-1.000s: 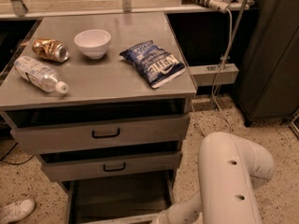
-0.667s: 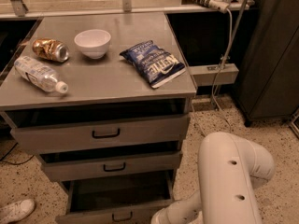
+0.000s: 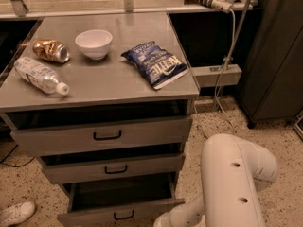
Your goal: Close bottom drawer
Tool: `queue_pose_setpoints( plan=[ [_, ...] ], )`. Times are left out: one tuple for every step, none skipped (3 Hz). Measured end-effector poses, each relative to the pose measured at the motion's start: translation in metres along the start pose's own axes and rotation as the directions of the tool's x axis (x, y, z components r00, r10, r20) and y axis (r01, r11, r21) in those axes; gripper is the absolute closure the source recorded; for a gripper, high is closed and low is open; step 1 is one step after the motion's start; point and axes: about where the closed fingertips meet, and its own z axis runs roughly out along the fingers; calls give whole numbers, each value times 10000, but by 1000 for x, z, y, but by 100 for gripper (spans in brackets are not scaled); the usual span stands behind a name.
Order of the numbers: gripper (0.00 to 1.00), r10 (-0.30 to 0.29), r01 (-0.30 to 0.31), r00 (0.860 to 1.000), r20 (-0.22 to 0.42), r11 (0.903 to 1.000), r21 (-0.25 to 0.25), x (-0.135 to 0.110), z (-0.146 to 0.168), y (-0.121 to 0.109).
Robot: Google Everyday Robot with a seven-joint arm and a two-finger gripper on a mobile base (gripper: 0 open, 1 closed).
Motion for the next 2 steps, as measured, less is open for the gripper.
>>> queue_pose_setpoints(
  plan=[
    [42,0,0,10000,0,10000,0,0,0,0],
    [66,0,0,10000,0,10000,-1,0,0,0]
  ],
)
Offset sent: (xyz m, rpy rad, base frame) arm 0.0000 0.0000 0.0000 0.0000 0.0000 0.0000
